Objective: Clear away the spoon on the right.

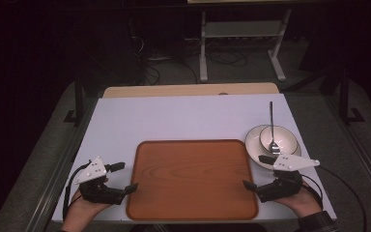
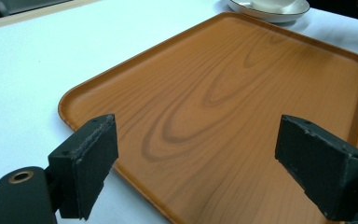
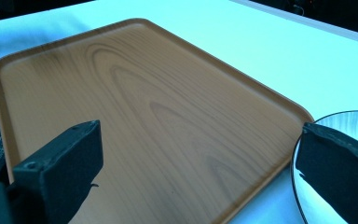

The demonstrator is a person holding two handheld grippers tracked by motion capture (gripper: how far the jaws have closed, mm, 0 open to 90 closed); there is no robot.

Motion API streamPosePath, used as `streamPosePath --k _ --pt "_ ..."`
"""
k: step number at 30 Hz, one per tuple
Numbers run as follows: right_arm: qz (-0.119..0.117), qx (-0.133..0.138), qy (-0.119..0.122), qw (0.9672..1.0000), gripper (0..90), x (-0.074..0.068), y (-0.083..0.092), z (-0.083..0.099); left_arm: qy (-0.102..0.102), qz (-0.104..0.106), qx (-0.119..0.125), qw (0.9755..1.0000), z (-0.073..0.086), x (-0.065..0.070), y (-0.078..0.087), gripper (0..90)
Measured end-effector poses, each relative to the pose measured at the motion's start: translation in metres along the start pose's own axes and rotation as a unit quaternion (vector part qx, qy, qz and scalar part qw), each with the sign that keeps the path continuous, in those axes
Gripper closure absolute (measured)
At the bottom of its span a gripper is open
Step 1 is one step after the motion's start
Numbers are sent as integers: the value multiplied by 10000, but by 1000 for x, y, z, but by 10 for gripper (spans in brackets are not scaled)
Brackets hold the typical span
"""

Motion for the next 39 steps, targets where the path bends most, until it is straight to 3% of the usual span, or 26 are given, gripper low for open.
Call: streamPosePath --k 39 --pt "181 75 19 9998 2 21 -11 -28 71 -6 26 10000 1 -2 0 129"
Point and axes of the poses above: each handheld gripper's, and its own axes: y roughly backward along the jaws, z roughly out of its underside, x roughly to its right, the point moved 9 cm from there along -y, roughly forward along the jaws, and after that the axes turned 1 degree about y, right-handed, at the moved point
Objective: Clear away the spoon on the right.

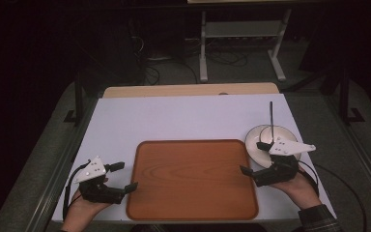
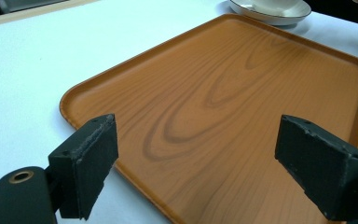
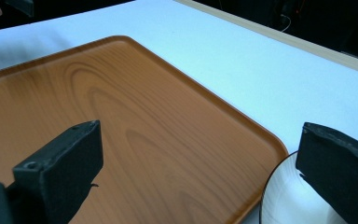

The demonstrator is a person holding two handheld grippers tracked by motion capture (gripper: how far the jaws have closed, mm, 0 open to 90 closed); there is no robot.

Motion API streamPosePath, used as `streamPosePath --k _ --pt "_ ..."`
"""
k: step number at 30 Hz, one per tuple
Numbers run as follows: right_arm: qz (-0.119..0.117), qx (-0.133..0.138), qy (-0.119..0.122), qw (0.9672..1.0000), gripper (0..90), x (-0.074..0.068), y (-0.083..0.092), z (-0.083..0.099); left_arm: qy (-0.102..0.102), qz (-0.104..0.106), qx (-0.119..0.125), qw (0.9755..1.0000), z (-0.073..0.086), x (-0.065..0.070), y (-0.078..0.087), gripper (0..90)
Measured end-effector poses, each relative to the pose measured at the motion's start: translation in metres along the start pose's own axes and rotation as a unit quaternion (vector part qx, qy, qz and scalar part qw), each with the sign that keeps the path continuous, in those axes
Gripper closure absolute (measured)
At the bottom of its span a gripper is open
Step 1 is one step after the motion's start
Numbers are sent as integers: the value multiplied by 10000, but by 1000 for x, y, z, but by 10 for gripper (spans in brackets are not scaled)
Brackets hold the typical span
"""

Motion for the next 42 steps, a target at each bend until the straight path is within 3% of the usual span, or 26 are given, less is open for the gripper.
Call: streamPosePath --k 10,25,42 --pt "68 86 -9 9999 2 6 -1 -10 17 18 19 10000 -1 0 -1 129" --pt "-12 24 74 10000 2 10 -9 -20 35 11 28 10000 -1 -1 -1 129" --pt "37 61 62 10000 2 31 -22 -40 46 10 29 10000 -1 -1 -1 129"
Point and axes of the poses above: each handheld gripper's, and its own axes: y roughly backward along the jaws, z roughly out of its underside, x roughly to its right, the point moved 9 cm from there along -y, roughly forward along the jaws, and after that the axes turned 1 degree about y, right-handed, at the moved point
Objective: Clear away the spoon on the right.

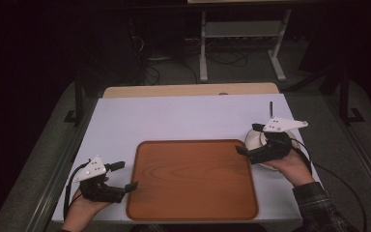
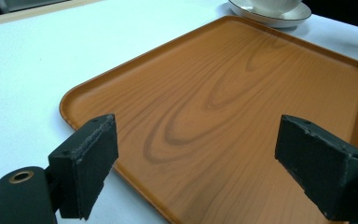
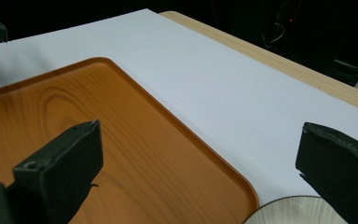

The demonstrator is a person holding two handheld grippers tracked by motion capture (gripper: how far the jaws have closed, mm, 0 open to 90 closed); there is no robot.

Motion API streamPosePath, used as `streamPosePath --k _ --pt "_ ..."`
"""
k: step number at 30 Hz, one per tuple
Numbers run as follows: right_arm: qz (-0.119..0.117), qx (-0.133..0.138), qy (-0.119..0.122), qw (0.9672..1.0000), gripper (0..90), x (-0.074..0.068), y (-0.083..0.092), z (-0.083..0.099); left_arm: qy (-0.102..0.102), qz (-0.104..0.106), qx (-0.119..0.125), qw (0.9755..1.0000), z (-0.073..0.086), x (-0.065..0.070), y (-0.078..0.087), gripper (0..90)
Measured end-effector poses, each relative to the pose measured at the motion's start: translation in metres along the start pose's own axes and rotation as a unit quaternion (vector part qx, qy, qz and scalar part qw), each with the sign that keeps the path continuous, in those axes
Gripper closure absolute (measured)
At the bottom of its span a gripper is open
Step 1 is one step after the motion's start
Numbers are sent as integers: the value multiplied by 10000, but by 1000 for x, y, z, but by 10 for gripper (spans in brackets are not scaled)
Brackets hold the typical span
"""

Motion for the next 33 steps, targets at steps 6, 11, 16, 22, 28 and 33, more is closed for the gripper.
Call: streamPosePath --k 6,11,16,22,28,33 --pt "-11 -38 16 10000 2 4 -7 -3 8 -6 16 10000 0 0 1 129" --pt "-1 -42 8 10000 2 8 -10 -7 3 -1 0 10000 0 1 0 129" --pt "33 -42 -8 10000 2 14 -13 -10 -9 -5 4 10000 0 0 1 129" --pt "129 -26 -55 9999 2 26 -15 -13 -5 -7 9 10000 0 0 1 129" --pt "114 -55 -102 9999 49 37 -17 -15 -2 -10 4 10000 0 1 1 129" --pt "141 -88 -109 9998 52 42 -20 -16 -2 -5 -2 10000 1 1 1 129"
Point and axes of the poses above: each handheld gripper's, and its own axes: y roughly backward along the jaws, z roughly out of its underside, x roughly to its right, the point moved 9 cm from there along -y, roughly forward along the jaws, and after that the axes turned 1 degree about y, right-handed, at the moved point
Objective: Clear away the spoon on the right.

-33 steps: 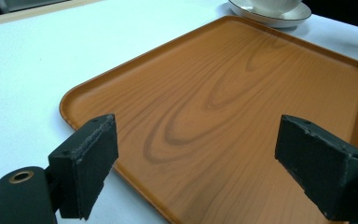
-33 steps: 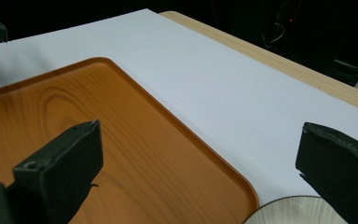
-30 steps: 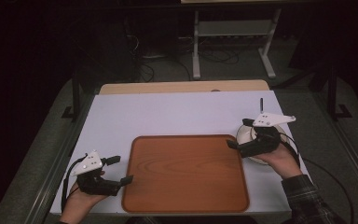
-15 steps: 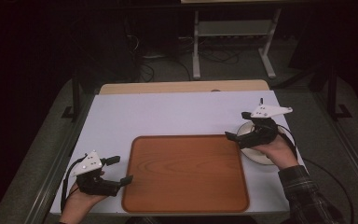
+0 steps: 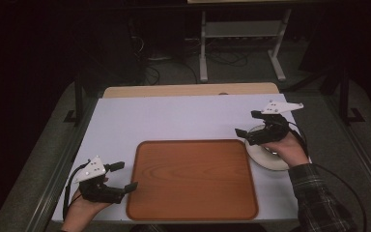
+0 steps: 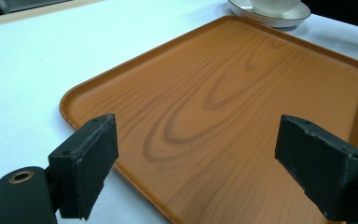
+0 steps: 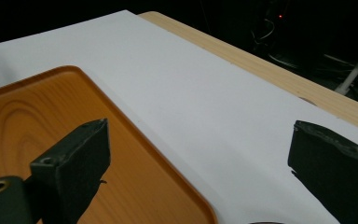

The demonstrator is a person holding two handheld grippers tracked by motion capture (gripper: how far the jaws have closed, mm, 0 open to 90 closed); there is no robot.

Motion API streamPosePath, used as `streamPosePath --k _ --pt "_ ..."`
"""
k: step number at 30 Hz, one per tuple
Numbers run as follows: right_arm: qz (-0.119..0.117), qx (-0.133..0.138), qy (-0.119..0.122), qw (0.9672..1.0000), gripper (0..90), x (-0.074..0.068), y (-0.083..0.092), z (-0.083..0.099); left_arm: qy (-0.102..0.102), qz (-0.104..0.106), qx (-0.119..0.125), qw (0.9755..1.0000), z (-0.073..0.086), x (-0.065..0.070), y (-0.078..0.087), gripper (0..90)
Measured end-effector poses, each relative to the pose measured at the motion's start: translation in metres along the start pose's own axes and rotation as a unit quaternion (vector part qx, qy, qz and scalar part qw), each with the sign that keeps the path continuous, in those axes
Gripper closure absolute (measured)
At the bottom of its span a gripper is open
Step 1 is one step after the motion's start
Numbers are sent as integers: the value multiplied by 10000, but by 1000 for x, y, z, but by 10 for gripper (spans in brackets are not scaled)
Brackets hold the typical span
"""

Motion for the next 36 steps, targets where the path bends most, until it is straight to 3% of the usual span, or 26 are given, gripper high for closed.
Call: streamPosePath --k 10,17,21,22,25,28,32,36 --pt "46 -94 -92 9999 147 19 1 -4 12 -15 22 10000 0 -1 1 129" --pt "93 -206 -181 9996 274 32 1 0 10 -9 21 10000 0 -1 0 129" --pt "150 -357 -275 9989 419 45 1 8 19 -9 24 10000 0 -1 1 129" --pt "150 -357 -275 9989 419 45 1 8 18 -10 22 10000 0 -1 1 129" --pt "222 -468 -350 9980 556 53 0 16 14 -16 22 10000 0 -1 0 129" --pt "260 -531 -374 9976 608 57 -1 19 21 -15 23 10000 0 -1 1 129" --pt "491 -723 -353 9955 750 67 -4 30 33 -15 29 10000 0 -1 1 129" --pt "533 -857 -429 9940 866 73 -3 36 43 -12 21 10000 0 -2 1 129"
Point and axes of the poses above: each handheld gripper's, and its own axes: y roughly backward along the jaws, z roughly out of its underside, x roughly to its right, the point moved 9 cm from there along -y, roughly forward along the jaws, and after that the axes turned 1 degree about y, right-handed, at the moved point
